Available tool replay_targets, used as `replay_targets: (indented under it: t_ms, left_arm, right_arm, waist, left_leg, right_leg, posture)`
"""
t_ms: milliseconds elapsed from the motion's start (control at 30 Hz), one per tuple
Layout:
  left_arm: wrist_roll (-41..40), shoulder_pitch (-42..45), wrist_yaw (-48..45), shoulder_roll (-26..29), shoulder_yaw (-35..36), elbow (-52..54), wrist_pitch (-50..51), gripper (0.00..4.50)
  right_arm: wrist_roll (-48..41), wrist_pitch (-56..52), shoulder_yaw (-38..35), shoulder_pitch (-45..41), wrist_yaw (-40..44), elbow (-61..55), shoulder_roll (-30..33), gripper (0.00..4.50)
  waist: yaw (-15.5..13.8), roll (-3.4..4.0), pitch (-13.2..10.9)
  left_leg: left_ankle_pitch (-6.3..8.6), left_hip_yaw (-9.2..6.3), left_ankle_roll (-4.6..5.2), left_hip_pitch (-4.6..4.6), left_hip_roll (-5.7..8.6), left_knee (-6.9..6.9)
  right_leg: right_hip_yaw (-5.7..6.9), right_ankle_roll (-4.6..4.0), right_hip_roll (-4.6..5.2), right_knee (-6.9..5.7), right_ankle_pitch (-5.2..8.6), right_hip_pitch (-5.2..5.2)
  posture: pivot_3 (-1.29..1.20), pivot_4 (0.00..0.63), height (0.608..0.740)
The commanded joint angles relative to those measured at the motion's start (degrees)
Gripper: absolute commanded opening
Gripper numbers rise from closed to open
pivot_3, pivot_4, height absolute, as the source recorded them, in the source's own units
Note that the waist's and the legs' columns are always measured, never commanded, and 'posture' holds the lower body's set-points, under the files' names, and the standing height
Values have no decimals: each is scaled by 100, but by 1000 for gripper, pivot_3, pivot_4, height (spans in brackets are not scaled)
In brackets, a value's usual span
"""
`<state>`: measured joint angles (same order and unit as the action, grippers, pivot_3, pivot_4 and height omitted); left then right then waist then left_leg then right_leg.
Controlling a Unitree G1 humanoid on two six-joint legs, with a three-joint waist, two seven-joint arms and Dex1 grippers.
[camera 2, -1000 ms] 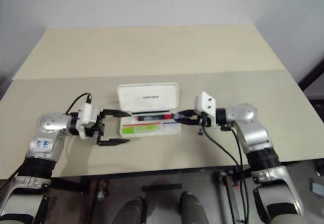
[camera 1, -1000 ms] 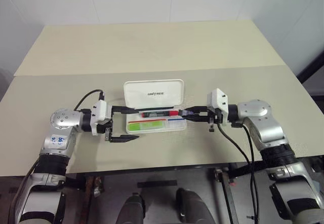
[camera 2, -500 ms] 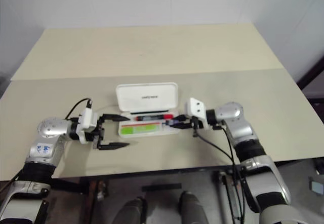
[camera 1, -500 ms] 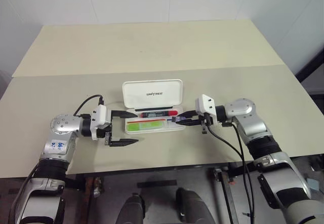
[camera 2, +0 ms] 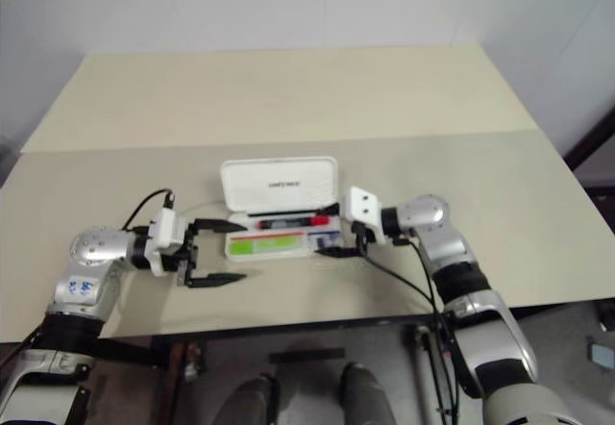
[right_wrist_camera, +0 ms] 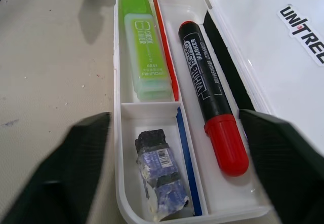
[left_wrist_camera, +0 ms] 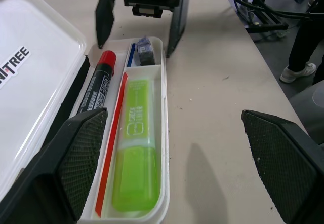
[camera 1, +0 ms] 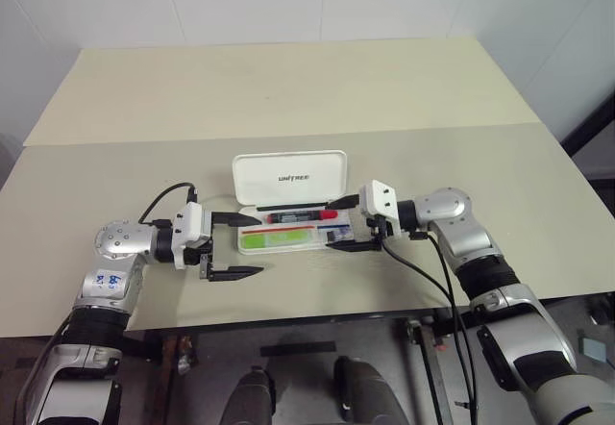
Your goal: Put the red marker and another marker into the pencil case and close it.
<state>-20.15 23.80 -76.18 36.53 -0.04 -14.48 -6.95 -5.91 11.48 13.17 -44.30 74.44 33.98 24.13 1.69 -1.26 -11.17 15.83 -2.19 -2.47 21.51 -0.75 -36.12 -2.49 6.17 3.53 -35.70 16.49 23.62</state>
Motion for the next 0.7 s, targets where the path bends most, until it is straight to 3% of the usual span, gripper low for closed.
replay_targets:
  t_ms: [33, 233, 400, 567, 700]
  left_arm:
    - [-91, -92, 42, 79, 146, 211, -8, 4500]
    - [-104, -141, 94, 42, 183, 182, -73, 4500]
    - [-163, -91, 299, -43, 374, 2, -110, 4500]
    - [-256, -31, 282, -33, 494, -143, -80, 4500]
    - [-388, 143, 176, 41, 628, -410, 30, 3543]
  right_arm:
    - [-191, 140, -192, 12, 12, -474, 65, 4472]
    - [-759, -332, -694, 715, -419, -1985, 219, 4472]
    - [-1112, -756, -1162, 1842, -782, -3414, 645, 4472]
    - [-1339, -951, -1384, 2447, -906, -4110, 948, 4472]
    - [-1438, -999, -1585, 2728, -883, -4299, 1297, 4500]
  waist:
    - [5, 0, 0]
    - [-12, 1, 0]
    - [-46, 0, 0]
    - [11, 0, 0]
    - [-10, 0, -1]
  left_leg:
    - [0, 0, 0, 0, -1, 1]
    - [1, -4, -1, 0, -2, 3]
    - [2, -6, -2, 4, 3, 0]
    - [1, -1, -2, -2, 1, -3]
    - [0, -2, -1, -7, -2, -5]
  right_leg:
    - [0, 0, 0, 0, 0, 0]
    - [3, -1, -1, 0, 0, 1]
    - [4, 0, 5, 8, 0, -3]
    - [0, 0, 0, 3, 0, -5]
    - [1, -1, -7, -6, 0, -6]
  posture:
    - [0, 150, 740]
    - [0, 150, 740]
    - [0, 150, 740]
    - [0, 150, 740]
    - [0, 150, 740]
